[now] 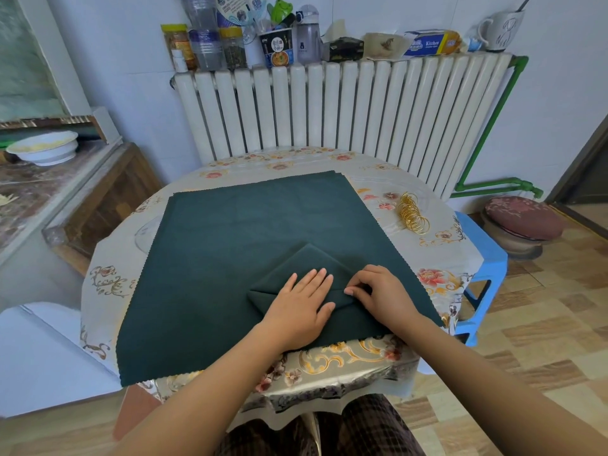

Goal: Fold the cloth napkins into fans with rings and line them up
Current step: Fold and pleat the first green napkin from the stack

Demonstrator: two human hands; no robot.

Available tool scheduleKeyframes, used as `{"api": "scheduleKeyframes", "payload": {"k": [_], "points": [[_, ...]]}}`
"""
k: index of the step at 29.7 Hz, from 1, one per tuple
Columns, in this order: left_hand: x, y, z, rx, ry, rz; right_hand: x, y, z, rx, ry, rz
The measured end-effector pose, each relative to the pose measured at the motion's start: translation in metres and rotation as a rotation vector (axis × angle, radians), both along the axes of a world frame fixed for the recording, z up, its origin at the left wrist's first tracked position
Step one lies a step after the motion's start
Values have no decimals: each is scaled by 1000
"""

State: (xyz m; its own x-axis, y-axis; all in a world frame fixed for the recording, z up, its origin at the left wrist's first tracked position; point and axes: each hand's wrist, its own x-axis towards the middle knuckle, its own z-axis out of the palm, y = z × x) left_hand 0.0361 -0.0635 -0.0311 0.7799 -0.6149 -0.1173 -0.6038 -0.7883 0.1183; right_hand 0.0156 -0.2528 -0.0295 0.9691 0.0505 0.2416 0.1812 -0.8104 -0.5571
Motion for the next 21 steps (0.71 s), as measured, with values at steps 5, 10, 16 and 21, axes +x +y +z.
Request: {"api": "scheduleKeyframes", "payload": {"k": [5,10,16,21], "points": [[1,0,-2,-19,25,9,-8,-17,-9,43,-83,-115],[0,1,-2,-9,34,13,-5,-18,-2,-32,-74,-102],[1,-4,9,0,107,25,-5,-6,6,115,91,-26],[24,-23,28,-82,-207,51,0,0,10,133,170,-73]]}}
